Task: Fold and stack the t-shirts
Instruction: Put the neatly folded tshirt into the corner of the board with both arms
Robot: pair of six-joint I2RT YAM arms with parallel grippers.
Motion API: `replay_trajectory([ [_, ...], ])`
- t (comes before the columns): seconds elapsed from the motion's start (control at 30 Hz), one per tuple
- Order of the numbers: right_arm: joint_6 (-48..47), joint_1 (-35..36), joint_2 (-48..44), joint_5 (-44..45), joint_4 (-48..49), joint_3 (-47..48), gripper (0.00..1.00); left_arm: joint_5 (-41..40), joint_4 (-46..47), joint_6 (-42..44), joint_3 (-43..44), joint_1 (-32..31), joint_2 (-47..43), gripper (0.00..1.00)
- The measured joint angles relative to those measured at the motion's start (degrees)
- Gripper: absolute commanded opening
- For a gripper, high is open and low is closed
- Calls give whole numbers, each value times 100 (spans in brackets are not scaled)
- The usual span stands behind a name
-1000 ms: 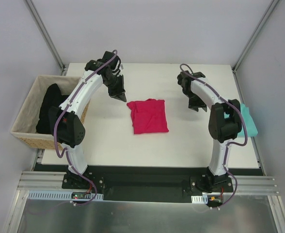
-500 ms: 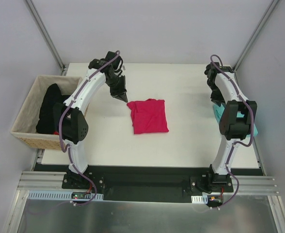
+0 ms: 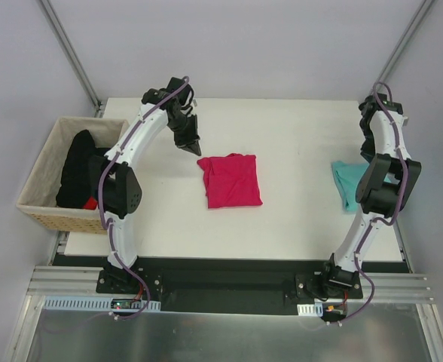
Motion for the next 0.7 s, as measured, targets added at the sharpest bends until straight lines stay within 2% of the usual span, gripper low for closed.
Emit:
replay_trajectory([
  [0.37, -63, -210, 417, 24, 4, 337, 38, 160, -13, -4, 219, 9, 308, 0],
  [0.7, -103, -734, 658, 44, 59, 533, 38, 319, -140, -59, 614, 11, 632, 0],
])
